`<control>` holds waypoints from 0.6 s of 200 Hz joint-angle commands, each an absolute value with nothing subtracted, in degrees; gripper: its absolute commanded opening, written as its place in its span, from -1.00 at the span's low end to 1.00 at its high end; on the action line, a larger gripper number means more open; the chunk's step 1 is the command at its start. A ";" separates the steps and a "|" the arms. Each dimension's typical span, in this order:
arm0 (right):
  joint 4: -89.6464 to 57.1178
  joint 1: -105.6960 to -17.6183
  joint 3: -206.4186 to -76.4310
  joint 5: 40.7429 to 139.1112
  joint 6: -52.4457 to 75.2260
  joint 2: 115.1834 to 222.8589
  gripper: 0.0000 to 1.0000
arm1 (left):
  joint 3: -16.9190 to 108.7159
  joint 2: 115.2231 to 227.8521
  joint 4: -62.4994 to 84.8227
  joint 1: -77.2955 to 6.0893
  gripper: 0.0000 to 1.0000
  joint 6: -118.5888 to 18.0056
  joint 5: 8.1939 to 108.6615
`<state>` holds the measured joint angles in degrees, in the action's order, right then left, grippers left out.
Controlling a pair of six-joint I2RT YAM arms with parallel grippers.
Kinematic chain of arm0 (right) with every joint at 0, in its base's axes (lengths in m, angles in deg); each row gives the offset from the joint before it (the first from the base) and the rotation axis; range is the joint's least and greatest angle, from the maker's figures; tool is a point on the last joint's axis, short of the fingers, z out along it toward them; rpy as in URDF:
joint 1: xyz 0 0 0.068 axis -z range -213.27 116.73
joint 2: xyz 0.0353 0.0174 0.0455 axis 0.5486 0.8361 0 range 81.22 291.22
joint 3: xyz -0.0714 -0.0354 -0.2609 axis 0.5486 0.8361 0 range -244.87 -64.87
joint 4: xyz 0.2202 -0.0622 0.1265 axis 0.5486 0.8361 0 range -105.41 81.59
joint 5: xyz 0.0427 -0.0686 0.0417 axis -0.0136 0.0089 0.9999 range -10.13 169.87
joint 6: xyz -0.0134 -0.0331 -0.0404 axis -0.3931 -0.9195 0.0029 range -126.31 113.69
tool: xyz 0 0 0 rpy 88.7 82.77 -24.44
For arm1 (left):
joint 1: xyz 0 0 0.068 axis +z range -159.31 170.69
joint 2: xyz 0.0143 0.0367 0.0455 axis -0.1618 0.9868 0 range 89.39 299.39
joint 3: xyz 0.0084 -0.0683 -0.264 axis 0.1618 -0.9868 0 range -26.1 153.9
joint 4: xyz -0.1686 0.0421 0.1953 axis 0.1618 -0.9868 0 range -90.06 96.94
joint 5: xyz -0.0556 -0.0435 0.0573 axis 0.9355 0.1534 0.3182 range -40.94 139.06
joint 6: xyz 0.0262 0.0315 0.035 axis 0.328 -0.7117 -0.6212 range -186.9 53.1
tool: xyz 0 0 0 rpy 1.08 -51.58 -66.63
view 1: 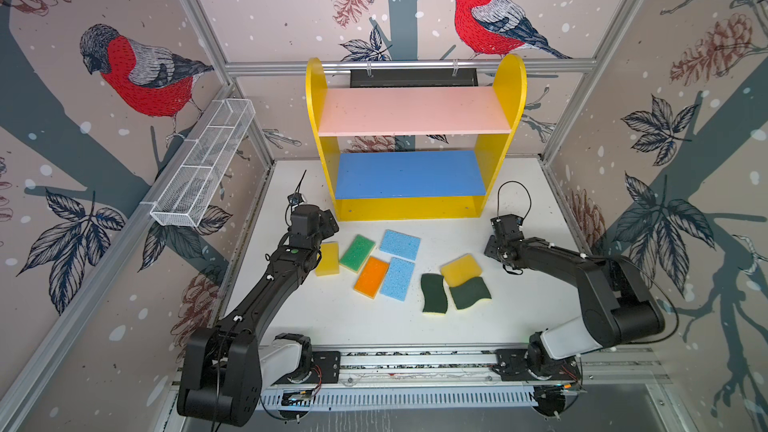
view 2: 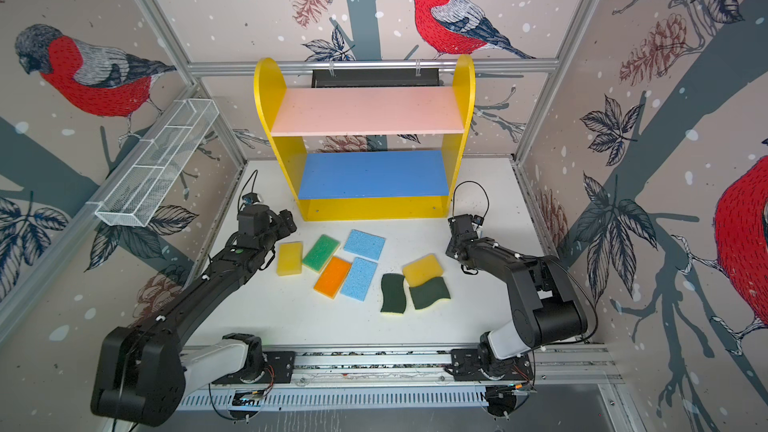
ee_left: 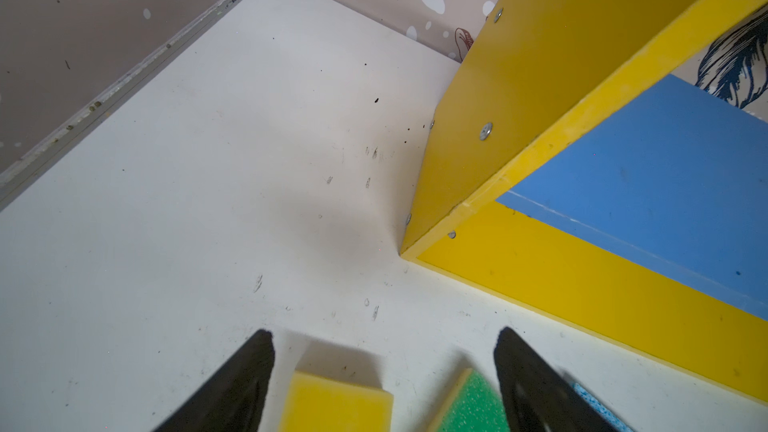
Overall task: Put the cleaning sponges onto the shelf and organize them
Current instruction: 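Lower the right gripper and close it on the light-blue sponge, then lift the light-blue sponge with the right gripper up to the pink shelf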
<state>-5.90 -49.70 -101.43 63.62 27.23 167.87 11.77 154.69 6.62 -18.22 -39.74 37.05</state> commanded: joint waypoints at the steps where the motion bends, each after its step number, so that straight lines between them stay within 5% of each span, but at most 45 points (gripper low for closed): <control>1: -1.01 -49.78 -99.77 74.03 27.77 167.91 0.37 | 12.35 152.93 6.17 -18.20 0.68 -39.39 38.07; 120: 10.05 -52.59 -104.44 72.27 24.24 153.38 0.30 | 12.53 149.10 6.02 -18.19 0.68 -38.87 39.29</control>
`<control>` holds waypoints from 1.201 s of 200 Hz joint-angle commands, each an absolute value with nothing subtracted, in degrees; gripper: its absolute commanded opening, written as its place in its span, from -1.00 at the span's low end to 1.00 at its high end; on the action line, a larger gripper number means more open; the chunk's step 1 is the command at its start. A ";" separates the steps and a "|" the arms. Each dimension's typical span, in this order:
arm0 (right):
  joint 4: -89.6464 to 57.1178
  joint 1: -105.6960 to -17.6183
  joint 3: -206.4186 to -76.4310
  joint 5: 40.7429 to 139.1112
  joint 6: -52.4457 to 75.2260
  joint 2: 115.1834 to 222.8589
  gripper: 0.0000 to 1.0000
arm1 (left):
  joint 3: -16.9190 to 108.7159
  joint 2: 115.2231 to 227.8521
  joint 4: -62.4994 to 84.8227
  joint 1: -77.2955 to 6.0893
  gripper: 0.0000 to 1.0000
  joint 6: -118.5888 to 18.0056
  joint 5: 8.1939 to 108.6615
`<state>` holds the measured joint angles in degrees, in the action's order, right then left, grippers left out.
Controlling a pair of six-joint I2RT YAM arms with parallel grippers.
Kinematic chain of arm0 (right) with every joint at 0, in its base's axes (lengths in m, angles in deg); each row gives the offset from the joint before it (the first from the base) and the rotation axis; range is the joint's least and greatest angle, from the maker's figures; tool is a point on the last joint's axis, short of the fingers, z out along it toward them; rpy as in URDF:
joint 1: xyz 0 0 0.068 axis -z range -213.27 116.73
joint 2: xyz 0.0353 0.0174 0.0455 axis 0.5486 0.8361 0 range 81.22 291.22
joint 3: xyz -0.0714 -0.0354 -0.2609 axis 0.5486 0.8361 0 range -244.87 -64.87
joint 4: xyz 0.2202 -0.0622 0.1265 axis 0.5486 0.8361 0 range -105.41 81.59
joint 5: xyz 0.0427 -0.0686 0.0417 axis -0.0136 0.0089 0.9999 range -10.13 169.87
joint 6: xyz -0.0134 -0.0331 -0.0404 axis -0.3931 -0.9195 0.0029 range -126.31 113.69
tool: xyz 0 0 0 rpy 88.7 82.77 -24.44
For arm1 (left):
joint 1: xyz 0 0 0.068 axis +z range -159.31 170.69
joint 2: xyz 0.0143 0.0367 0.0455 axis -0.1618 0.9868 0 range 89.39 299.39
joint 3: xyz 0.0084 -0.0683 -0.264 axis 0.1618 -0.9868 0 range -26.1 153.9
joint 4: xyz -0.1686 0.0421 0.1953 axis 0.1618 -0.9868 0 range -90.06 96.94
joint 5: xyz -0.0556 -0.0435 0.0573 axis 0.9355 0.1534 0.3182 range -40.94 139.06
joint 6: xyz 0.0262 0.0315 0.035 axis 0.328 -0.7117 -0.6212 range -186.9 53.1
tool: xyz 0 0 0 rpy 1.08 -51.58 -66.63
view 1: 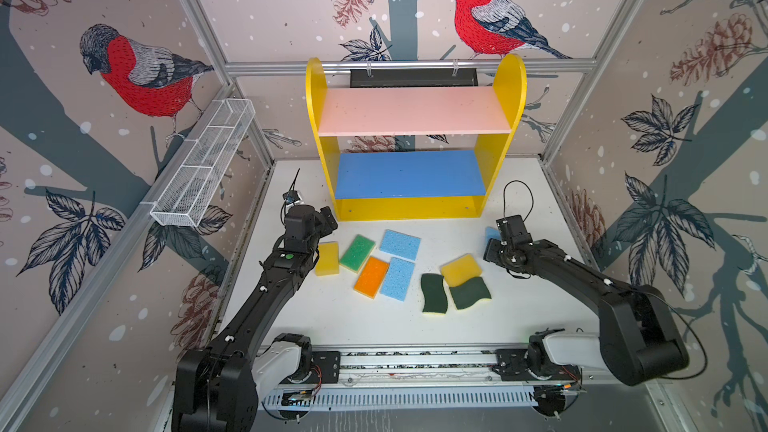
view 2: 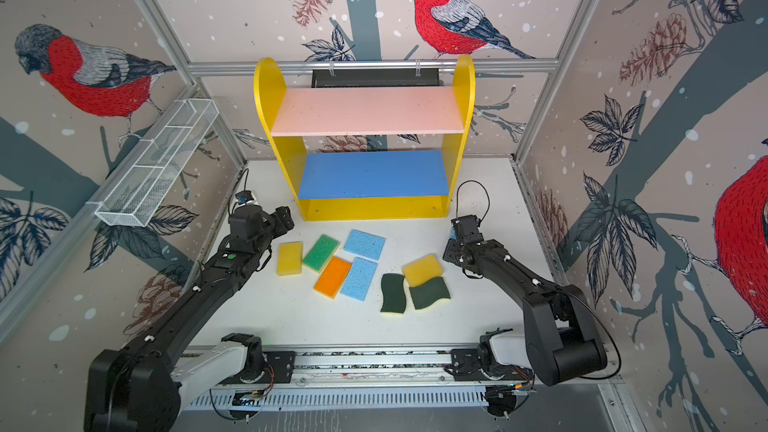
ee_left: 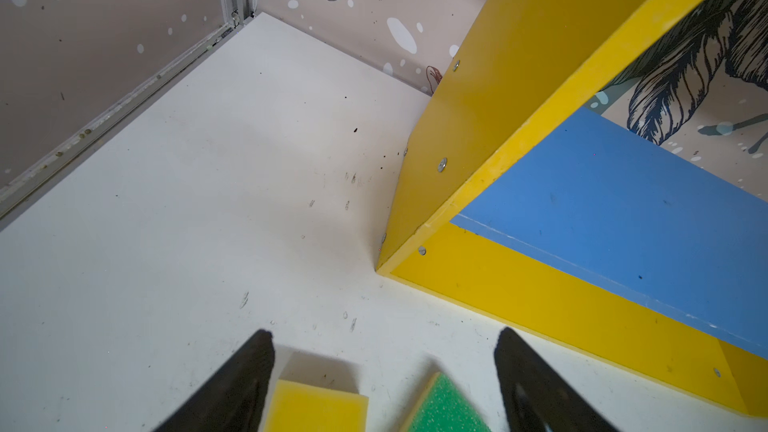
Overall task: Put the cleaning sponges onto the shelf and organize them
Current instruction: 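Lift the light-blue sponge with the right gripper up to the pink shelf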
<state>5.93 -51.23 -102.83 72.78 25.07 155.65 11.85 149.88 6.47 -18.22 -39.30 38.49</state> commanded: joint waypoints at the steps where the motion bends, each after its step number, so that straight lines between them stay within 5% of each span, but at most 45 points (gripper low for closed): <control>1: 10.15 -52.69 -104.61 72.25 24.26 153.29 0.30 | 12.59 149.04 6.00 -18.23 0.68 -38.87 39.25; 126: 21.51 -67.19 -124.27 65.59 23.00 145.32 0.30 | 14.48 145.55 3.43 -18.26 0.68 -38.70 39.98; 240: 22.53 -75.90 -145.56 59.96 11.63 149.77 0.28 | 18.38 145.73 2.46 -18.22 0.68 -39.63 40.28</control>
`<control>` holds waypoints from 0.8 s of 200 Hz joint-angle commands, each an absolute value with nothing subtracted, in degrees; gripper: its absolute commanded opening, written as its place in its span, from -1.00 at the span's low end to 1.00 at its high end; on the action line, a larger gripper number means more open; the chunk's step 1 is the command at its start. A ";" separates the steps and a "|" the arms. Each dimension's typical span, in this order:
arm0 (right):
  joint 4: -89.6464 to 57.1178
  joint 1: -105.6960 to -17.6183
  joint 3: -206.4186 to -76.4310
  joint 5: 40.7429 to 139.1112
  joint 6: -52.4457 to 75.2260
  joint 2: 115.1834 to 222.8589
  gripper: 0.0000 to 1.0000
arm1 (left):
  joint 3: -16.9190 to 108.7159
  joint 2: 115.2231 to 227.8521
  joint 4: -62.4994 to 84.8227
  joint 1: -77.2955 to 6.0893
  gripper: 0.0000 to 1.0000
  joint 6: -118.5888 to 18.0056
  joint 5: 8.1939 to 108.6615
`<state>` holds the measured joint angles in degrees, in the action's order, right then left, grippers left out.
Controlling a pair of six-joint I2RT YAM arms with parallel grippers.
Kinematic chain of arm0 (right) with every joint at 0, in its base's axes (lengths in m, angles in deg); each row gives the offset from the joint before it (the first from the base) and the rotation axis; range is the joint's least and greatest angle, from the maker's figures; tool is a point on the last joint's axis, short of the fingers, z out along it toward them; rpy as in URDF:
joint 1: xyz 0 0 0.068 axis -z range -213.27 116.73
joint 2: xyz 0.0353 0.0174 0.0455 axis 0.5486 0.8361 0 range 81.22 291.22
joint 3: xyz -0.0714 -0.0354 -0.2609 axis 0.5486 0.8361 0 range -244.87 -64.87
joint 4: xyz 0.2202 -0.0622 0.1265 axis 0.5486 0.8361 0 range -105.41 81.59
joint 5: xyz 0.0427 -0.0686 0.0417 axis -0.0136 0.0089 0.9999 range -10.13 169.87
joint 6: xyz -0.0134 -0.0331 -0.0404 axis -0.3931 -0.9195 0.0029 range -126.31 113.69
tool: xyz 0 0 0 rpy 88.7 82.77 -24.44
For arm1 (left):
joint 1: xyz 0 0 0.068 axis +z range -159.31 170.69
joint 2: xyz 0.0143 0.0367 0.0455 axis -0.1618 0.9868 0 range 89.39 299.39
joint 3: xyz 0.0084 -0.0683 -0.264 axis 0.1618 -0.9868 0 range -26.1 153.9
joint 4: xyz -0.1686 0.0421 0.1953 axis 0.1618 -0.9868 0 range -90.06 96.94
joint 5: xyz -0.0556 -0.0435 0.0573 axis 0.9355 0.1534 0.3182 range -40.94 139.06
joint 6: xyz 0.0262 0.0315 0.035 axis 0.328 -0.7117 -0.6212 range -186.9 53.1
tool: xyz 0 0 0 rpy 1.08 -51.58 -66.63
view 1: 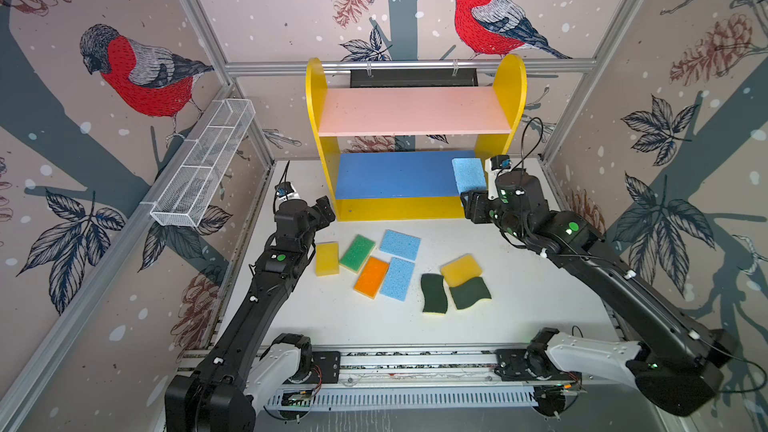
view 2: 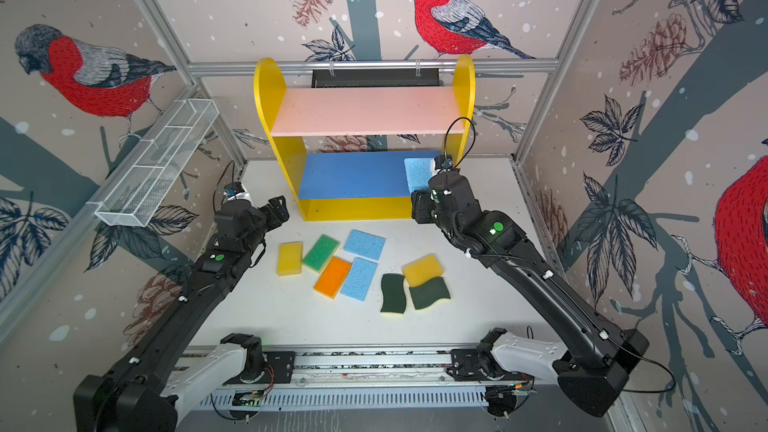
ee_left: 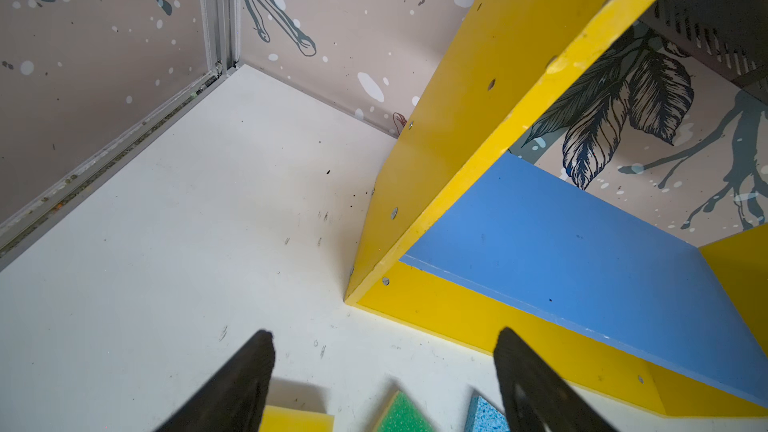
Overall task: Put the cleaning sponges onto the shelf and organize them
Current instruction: 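Lift the light-blue sponge with the right gripper up to the pink shelf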
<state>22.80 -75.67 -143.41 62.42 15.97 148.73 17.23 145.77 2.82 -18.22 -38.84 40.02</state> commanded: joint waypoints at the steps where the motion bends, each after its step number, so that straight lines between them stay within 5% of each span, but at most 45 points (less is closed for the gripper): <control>1: 22.41 -75.90 -145.60 59.90 11.45 149.77 0.28 | 18.46 145.73 2.46 -18.16 0.68 -39.64 40.23; 97: 14.07 -74.88 -154.80 51.19 -0.24 155.37 0.29 | 26.36 149.55 4.79 -18.23 0.69 -40.75 41.19; 160: 10.36 -69.82 -159.59 54.50 -3.30 158.48 0.31 | 29.37 151.45 4.59 -18.15 0.68 -42.01 41.18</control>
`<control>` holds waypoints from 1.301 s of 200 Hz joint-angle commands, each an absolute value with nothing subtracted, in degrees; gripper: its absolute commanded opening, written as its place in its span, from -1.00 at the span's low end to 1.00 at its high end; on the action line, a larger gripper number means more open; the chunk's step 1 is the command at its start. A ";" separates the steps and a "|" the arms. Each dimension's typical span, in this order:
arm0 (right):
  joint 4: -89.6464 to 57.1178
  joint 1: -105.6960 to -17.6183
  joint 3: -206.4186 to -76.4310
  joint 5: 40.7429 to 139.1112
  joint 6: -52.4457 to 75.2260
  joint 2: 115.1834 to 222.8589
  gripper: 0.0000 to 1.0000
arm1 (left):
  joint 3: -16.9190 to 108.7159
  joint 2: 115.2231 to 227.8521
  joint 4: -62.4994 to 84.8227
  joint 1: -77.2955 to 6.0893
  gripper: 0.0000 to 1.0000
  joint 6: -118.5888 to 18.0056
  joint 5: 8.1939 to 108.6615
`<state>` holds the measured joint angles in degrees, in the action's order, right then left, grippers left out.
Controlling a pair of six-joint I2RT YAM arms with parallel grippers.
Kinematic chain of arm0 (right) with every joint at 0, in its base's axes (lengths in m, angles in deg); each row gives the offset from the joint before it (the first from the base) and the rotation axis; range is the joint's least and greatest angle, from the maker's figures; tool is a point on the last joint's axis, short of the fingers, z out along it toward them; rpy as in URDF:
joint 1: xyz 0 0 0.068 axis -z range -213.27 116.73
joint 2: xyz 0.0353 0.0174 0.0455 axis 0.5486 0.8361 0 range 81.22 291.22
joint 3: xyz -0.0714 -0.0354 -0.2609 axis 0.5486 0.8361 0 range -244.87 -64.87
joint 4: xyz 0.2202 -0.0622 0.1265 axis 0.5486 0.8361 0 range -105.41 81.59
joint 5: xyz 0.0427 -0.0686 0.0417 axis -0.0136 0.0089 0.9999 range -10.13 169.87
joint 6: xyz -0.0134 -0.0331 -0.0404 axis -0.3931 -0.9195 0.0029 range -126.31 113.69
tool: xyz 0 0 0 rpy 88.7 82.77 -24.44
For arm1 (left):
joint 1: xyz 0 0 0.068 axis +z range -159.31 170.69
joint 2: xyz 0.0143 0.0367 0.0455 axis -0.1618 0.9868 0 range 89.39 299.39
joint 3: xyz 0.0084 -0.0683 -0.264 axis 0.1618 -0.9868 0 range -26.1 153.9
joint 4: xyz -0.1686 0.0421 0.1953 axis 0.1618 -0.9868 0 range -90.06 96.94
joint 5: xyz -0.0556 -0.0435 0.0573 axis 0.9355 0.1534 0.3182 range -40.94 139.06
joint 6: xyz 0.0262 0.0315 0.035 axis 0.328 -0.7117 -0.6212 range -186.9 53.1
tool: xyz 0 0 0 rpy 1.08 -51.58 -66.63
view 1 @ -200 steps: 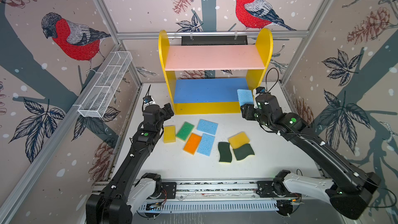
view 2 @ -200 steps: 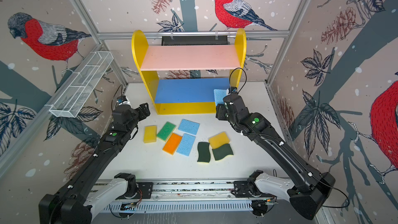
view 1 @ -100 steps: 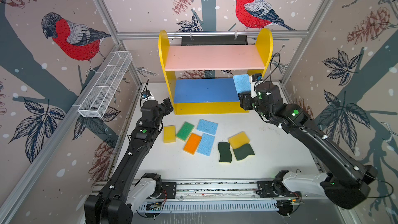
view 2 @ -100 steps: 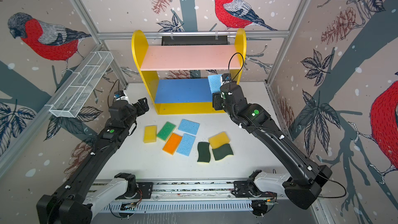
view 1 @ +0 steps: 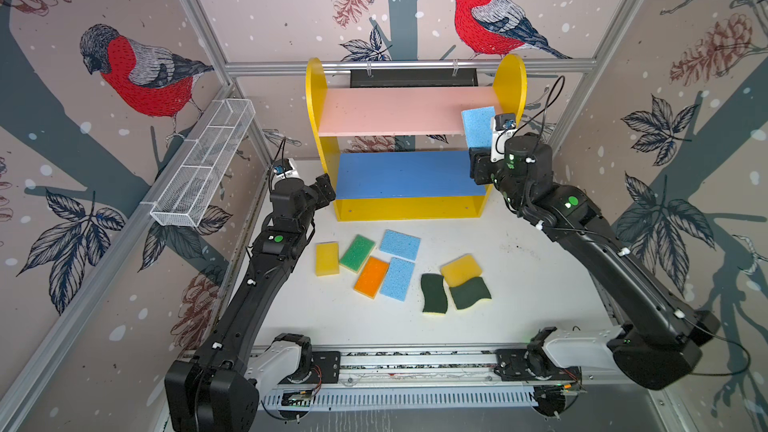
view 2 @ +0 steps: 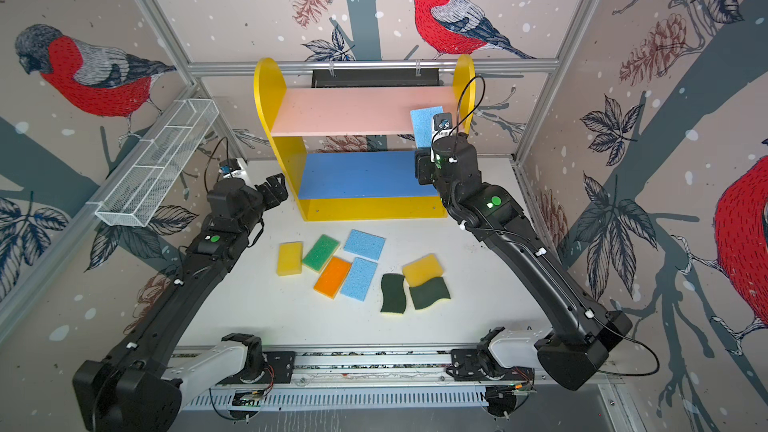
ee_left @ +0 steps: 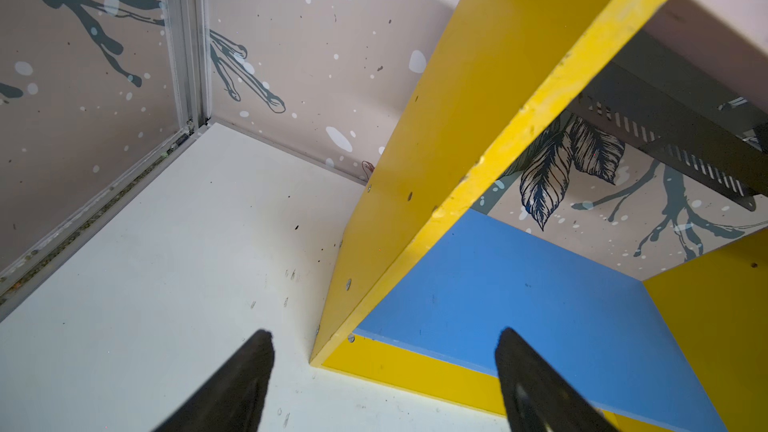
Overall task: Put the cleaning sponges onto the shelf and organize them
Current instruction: 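Lift the light-blue sponge with the right gripper up to the pink shelf, then lower the sponge onto the pink shelf and open the right gripper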
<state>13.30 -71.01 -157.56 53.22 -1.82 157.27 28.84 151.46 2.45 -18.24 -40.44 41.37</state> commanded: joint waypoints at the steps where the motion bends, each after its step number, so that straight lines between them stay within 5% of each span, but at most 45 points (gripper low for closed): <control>1: 10.30 -69.74 -159.69 54.62 -3.36 158.56 0.31 | 29.36 151.45 4.62 -18.21 0.68 -42.02 41.16; 124: 8.61 -65.81 -173.04 61.58 -3.25 170.38 0.31 | 29.71 154.75 7.32 -18.19 0.69 -41.63 42.13; 260: 10.87 -63.23 -180.85 58.37 -0.32 178.70 0.35 | 29.97 158.41 9.45 -18.18 0.71 -40.88 42.12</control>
